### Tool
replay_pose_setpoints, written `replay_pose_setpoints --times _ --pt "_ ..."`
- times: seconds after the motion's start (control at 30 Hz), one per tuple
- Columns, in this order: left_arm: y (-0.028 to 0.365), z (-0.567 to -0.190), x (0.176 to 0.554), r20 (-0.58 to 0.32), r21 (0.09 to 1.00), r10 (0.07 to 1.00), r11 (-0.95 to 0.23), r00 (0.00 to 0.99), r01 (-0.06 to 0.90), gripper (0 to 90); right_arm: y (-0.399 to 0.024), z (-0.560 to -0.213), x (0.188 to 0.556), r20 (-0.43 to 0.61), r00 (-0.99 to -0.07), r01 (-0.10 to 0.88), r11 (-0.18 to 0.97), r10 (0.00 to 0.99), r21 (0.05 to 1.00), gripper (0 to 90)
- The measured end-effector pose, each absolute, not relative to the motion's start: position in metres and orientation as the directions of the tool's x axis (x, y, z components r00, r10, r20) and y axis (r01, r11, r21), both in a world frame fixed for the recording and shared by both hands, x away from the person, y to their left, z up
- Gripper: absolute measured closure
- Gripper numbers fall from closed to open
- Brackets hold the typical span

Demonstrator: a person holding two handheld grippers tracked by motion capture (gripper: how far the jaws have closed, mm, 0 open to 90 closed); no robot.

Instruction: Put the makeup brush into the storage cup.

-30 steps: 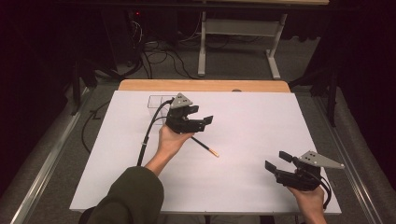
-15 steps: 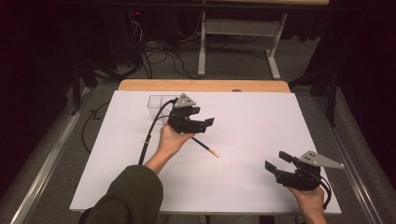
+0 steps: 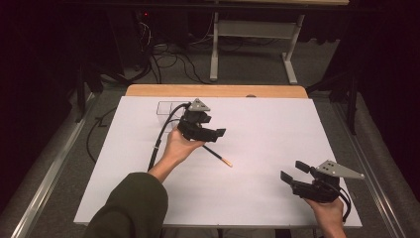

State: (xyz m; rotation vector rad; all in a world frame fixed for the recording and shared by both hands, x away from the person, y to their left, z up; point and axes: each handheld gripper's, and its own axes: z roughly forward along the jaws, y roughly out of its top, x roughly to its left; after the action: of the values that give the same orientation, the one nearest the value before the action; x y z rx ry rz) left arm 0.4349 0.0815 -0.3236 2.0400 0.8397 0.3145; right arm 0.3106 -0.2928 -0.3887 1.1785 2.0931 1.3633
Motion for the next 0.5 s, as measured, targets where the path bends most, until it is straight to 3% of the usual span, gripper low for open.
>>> replay_pose_setpoints --times 0.5 --pt "0.0755 -0.3215 0.4396 -0.061 0.727 0.657 -0.487 0.751 0.485 27.0 -0.2919 -0.3894 0.3109 0.131 -0.577 0.45 0.18 0.806 0.875 28.6"
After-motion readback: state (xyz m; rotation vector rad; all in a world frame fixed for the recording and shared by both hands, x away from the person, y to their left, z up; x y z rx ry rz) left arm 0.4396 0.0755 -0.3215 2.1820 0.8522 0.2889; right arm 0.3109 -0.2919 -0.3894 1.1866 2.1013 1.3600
